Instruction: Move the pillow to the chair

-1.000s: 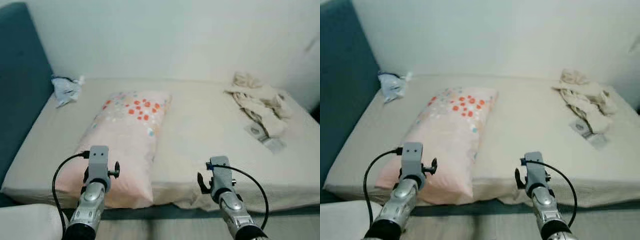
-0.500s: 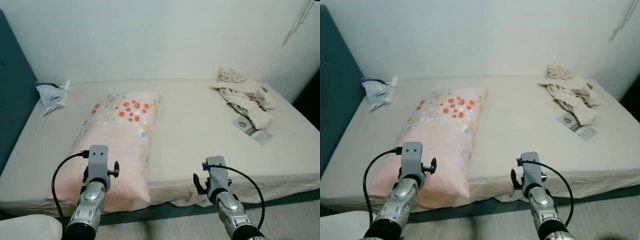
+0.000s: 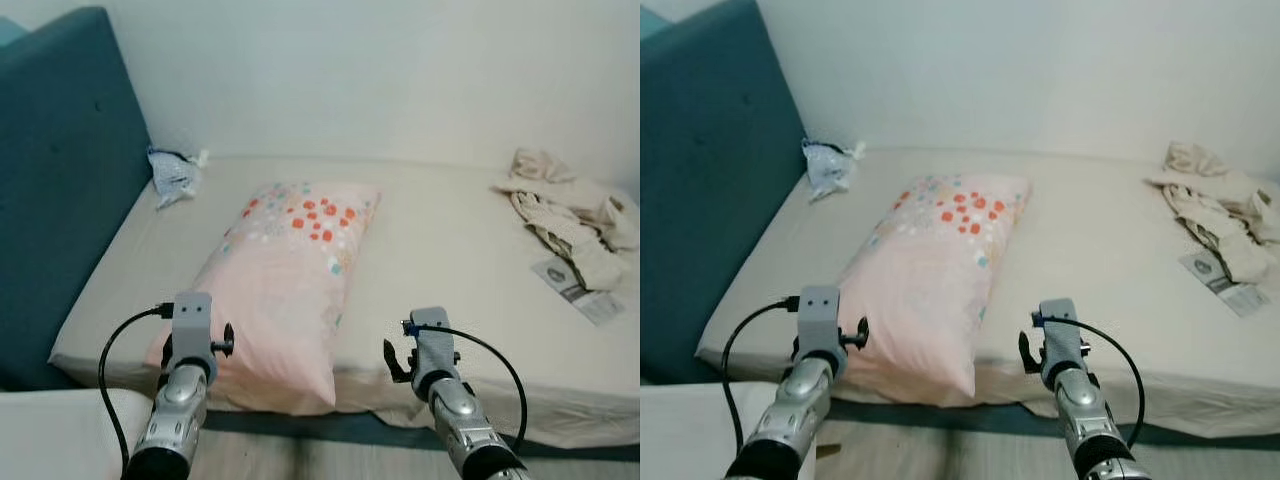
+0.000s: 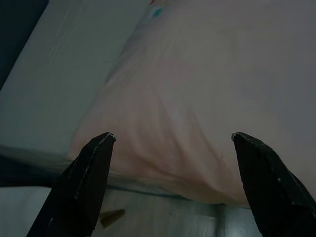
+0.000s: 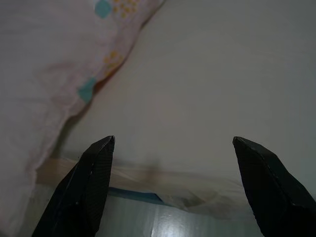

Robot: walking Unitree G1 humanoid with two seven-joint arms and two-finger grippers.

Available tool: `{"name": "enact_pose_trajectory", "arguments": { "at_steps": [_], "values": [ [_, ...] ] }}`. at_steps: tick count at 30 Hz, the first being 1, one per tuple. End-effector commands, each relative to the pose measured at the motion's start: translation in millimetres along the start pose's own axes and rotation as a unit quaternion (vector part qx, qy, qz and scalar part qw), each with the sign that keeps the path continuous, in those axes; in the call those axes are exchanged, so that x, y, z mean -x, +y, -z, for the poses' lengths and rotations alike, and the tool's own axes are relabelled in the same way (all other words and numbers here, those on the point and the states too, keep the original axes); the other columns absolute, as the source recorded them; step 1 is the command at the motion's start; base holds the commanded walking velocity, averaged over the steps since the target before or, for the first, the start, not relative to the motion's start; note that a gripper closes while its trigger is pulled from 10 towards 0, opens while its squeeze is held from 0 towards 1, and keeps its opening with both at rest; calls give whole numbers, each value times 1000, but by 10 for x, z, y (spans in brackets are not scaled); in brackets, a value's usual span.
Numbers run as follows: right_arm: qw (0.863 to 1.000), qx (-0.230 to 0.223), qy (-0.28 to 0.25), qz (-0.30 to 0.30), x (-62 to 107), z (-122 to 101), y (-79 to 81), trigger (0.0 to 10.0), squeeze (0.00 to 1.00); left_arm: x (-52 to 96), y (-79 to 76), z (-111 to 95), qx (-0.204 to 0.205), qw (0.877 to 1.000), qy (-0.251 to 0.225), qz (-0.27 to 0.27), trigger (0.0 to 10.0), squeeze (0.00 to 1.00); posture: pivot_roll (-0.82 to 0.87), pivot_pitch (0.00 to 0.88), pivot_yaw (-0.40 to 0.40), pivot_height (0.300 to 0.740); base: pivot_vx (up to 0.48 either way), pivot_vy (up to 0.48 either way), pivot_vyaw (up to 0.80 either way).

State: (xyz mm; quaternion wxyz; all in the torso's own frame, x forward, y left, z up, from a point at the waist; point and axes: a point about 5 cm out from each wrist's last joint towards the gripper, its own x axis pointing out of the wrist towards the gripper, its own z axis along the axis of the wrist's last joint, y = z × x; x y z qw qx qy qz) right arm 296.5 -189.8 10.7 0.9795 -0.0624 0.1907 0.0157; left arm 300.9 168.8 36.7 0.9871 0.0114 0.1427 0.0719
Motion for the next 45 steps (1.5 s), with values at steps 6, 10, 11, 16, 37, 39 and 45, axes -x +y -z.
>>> {"name": "enact_pose_trajectory", "arguments": {
  "at_steps": [6,10,11,16,37,39,45],
  "values": [
    [1000,-6,6,3,26,63,-1,10000,0,17,-2,4,2,1000,-4,4,10000,0,8,84,-15,740,0,0,0],
    [1000,-6,5,3,27,64,14,10000,0,16,-5,-1,6,1000,-7,6,10000,0,7,83,-14,740,0,0,0],
    [1000,-6,5,2,29,66,17,10000,0,15,-6,0,8,1000,-6,7,10000,0,6,84,-13,740,0,0,0],
    [1000,-6,5,3,37,78,19,10000,0,16,-6,9,5,1000,-1,4,10000,0,5,84,-9,740,0,0,0],
    [1000,-7,3,5,51,91,8,10000,0,20,-17,-34,11,1000,-16,17,10000,0,2,88,-4,740,233,0,0],
    [1000,-6,3,5,51,92,7,10000,0,21,-17,-33,11,1000,-16,17,10000,0,2,88,-4,740,311,0,0],
    [1000,-6,4,5,48,87,6,10000,0,20,-7,-28,11,1000,-14,14,10000,0,3,87,-7,740,301,0,0]
  ]
}}
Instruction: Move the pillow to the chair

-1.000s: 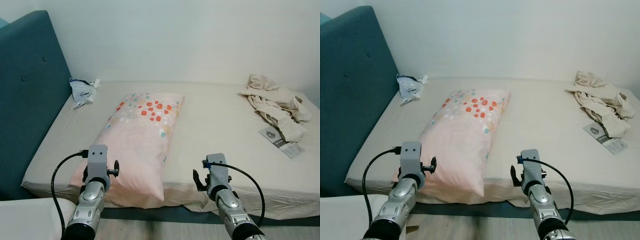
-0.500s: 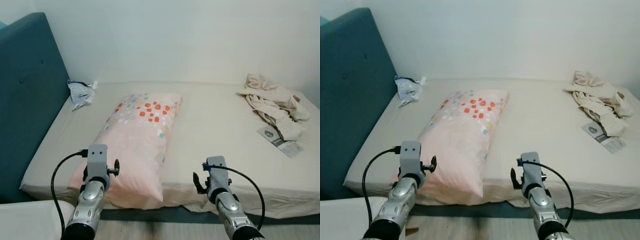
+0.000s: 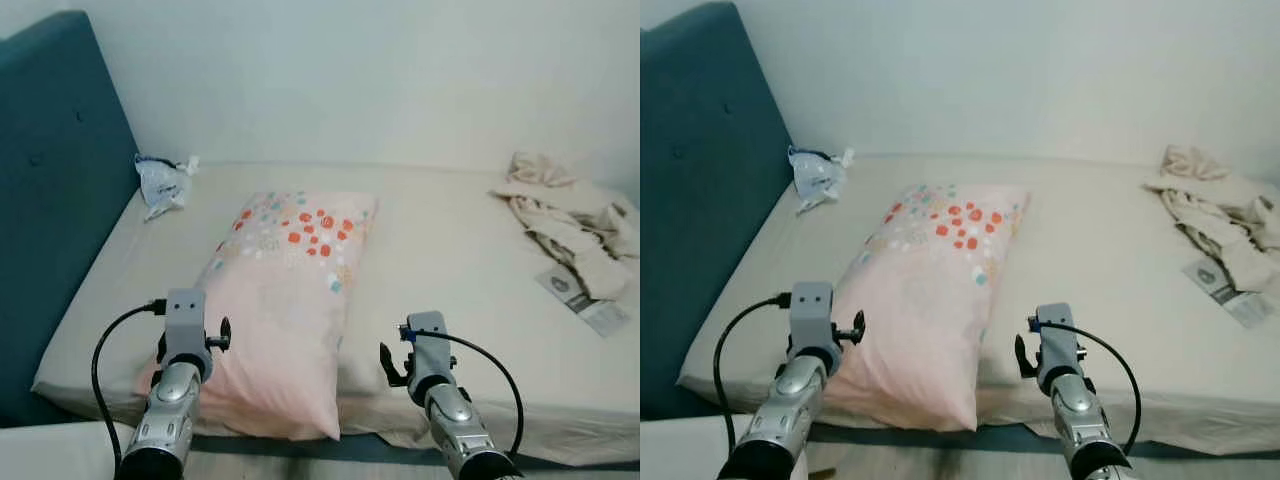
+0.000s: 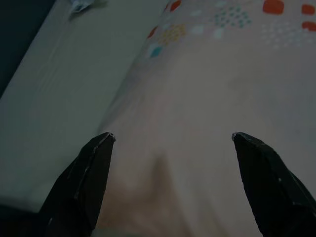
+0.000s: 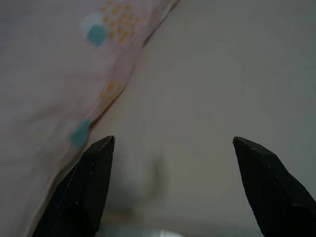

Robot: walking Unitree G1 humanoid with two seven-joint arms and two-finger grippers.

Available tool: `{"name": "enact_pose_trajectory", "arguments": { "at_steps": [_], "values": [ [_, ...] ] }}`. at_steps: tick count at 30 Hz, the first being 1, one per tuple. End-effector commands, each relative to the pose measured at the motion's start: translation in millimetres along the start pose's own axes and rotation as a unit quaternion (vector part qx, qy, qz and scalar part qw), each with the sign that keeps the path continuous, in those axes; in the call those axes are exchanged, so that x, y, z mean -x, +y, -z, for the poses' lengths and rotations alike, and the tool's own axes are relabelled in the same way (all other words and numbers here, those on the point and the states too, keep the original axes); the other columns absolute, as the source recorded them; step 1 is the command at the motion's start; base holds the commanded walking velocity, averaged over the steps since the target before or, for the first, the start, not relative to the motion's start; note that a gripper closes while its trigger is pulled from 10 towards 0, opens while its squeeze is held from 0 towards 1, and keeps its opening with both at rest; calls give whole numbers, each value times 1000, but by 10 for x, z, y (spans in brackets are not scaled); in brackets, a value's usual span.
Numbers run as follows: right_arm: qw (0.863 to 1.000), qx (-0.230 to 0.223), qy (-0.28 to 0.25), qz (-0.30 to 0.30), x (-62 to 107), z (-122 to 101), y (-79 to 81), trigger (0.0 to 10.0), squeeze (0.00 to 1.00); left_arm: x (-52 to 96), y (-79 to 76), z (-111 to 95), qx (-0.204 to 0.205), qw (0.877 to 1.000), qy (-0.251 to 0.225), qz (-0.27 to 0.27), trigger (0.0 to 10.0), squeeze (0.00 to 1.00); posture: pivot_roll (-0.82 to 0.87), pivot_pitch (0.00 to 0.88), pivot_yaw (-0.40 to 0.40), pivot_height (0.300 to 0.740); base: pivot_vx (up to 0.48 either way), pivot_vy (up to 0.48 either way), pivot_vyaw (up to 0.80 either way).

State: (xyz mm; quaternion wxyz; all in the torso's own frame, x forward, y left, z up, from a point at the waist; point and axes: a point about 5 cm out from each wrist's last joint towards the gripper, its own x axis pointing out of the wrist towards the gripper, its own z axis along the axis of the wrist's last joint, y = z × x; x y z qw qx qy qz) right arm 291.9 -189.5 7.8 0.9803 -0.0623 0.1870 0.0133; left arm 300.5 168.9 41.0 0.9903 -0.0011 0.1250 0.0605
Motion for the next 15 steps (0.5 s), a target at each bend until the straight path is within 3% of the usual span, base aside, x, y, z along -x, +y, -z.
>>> {"name": "enact_pose_trajectory", "arguments": {
  "at_steps": [1,15],
  "values": [
    [1000,-5,8,2,15,42,-3,10000,0,4,-6,14,-1,1000,3,0,10000,0,3,87,-7,740,262,0,0],
    [1000,-4,12,-2,11,50,26,10000,0,1,24,15,6,1000,4,-10,10000,0,8,83,-8,740,0,0,0]
  ]
}}
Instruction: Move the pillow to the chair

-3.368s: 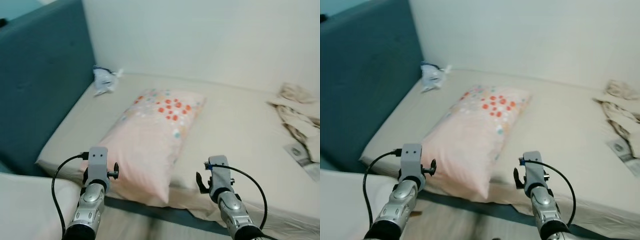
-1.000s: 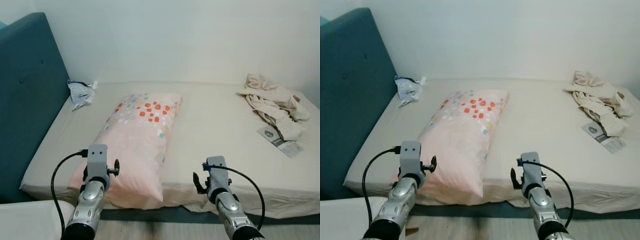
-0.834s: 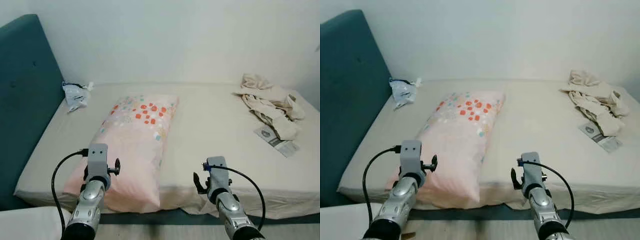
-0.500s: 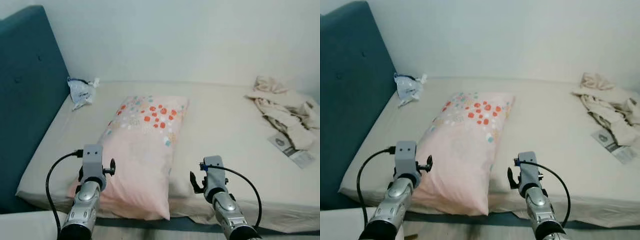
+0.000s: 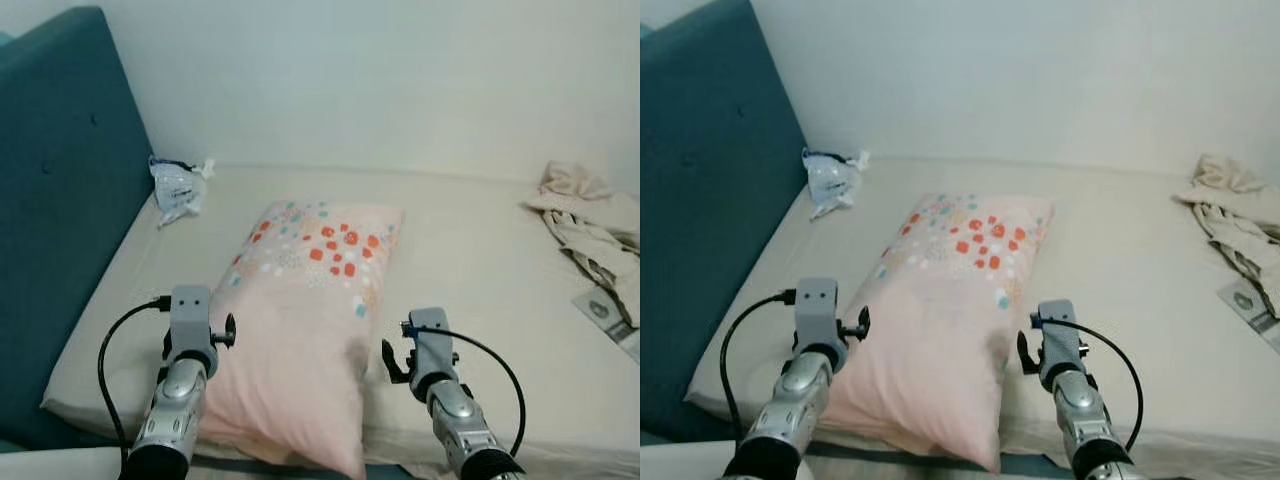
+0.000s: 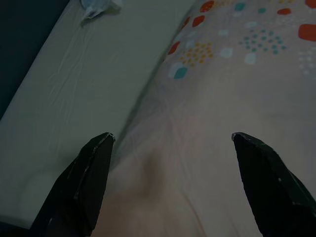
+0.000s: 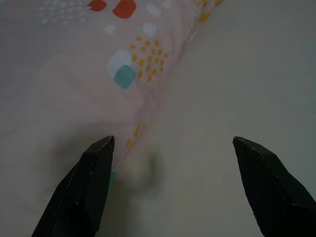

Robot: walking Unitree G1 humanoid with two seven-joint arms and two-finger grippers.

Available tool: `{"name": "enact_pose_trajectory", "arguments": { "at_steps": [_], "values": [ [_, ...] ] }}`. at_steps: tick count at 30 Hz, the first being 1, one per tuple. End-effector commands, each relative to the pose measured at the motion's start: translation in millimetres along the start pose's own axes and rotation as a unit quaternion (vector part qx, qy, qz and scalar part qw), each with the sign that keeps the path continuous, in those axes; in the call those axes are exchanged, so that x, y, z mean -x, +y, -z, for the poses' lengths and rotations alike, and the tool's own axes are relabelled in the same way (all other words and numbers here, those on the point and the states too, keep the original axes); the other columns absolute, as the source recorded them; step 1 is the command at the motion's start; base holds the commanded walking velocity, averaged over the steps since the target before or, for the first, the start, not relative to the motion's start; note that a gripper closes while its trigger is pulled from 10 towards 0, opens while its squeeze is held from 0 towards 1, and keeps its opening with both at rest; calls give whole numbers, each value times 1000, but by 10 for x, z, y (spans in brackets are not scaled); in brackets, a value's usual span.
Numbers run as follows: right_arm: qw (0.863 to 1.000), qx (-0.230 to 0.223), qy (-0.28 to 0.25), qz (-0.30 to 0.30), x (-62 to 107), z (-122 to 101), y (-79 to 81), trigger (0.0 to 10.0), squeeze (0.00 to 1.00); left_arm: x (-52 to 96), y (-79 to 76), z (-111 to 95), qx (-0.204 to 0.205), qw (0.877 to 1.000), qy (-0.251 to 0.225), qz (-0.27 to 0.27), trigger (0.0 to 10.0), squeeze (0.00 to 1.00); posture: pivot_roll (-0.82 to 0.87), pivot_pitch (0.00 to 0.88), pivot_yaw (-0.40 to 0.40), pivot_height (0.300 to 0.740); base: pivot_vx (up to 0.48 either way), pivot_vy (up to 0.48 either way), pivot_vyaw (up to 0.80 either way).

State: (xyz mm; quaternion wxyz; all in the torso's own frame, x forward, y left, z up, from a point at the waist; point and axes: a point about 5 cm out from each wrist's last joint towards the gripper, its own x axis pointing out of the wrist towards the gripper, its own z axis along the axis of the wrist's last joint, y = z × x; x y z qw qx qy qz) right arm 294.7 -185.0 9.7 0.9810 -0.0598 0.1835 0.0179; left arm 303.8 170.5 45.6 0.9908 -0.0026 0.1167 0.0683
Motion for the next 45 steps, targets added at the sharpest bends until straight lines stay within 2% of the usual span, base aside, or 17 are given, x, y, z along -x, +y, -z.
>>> {"name": "enact_pose_trajectory", "arguments": {
  "at_steps": [1,9,32,37,45],
  "values": [
    [1000,-2,16,3,30,84,-15,10000,0,25,14,67,4,1000,13,-3,10000,0,8,83,-8,740,0,0,0],
    [1000,-2,17,3,30,86,-16,10000,0,21,8,52,-2,1000,7,3,10000,0,8,81,-7,740,0,338,0],
    [1000,-4,19,5,32,95,-15,10000,0,12,-15,32,-9,1000,2,13,10000,0,9,78,-3,740,0,0,0],
    [1000,-3,19,5,30,91,-17,10000,0,14,-34,24,-8,1000,-3,19,10000,0,8,77,-4,740,0,463,0],
    [1000,-4,17,6,29,88,-18,10000,0,28,-104,18,-34,998,-9,44,10000,0,9,75,-3,740,0,0,0]
  ]
}}
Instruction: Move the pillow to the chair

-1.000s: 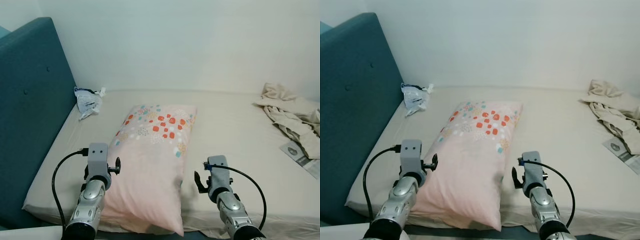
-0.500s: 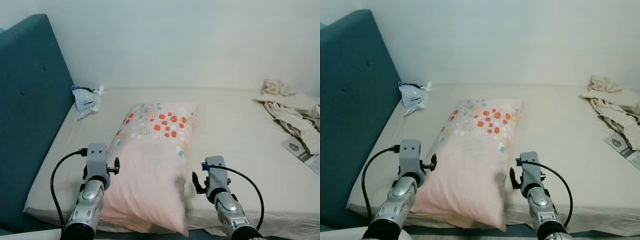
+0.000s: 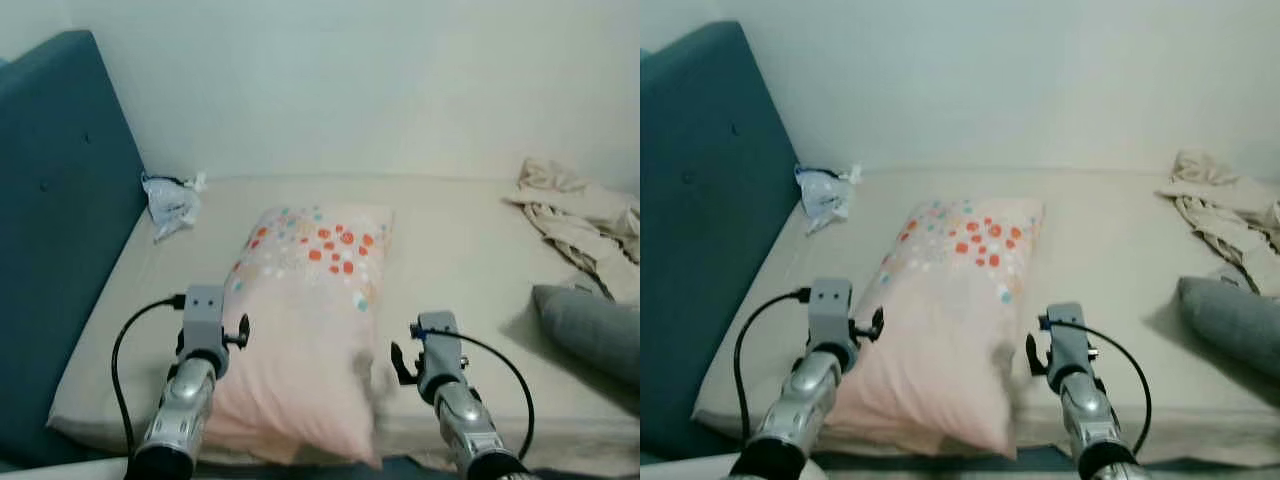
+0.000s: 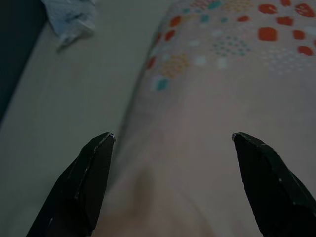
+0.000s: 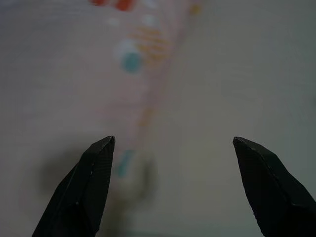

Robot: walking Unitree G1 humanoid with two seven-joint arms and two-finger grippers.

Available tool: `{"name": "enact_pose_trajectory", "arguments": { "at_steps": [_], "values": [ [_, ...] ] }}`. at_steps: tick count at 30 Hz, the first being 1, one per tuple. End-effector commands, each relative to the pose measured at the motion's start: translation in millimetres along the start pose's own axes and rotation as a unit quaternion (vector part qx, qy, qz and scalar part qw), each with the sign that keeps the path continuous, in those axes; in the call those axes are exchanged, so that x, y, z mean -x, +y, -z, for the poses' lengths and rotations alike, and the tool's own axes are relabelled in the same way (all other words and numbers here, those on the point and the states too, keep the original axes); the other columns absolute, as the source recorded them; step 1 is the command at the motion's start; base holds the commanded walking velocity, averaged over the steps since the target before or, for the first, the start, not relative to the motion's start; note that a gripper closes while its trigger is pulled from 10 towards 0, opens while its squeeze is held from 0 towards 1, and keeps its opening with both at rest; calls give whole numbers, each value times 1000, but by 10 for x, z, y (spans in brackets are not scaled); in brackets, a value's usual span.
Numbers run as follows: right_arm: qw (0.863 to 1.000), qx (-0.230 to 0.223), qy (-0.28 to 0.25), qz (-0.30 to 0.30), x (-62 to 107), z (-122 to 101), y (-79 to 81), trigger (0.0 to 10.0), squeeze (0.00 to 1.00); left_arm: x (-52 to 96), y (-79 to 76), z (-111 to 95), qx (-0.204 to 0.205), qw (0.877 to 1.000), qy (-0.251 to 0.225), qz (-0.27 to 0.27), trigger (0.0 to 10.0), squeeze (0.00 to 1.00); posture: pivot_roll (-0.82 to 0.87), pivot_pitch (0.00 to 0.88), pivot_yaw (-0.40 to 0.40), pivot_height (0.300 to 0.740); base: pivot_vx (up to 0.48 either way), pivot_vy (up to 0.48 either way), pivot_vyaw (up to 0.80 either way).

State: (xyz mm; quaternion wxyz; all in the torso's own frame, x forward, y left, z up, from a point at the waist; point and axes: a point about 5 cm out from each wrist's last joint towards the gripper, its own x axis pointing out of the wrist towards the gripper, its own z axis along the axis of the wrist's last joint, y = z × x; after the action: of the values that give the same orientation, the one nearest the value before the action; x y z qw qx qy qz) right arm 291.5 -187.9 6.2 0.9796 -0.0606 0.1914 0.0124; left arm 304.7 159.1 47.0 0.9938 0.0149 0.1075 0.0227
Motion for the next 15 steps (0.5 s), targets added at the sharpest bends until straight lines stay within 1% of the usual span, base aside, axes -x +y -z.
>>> {"name": "enact_pose_trajectory", "arguments": {
  "at_steps": [1,4,10,11,15],
  "values": [
    [1000,-4,9,1,11,41,6,10000,0,20,1,26,-19,1000,-1,2,10000,0,8,73,1,740,0,-480,0],
    [1000,-4,9,1,11,42,8,10000,0,20,-28,20,-30,999,-4,12,10000,0,7,72,3,740,0,-480,0],
    [1000,-5,9,3,15,51,4,10000,0,19,-23,26,-27,1000,-3,9,10000,0,6,70,5,740,0,-480,0],
    [1000,-5,10,3,18,55,4,10000,0,16,-9,32,-7,1000,1,4,10000,0,6,70,6,740,0,0,0],
    [1000,-6,10,3,21,61,5,10000,0,12,22,38,-6,1000,7,-6,10000,0,8,73,6,740,0,0,0]
  ]
}}
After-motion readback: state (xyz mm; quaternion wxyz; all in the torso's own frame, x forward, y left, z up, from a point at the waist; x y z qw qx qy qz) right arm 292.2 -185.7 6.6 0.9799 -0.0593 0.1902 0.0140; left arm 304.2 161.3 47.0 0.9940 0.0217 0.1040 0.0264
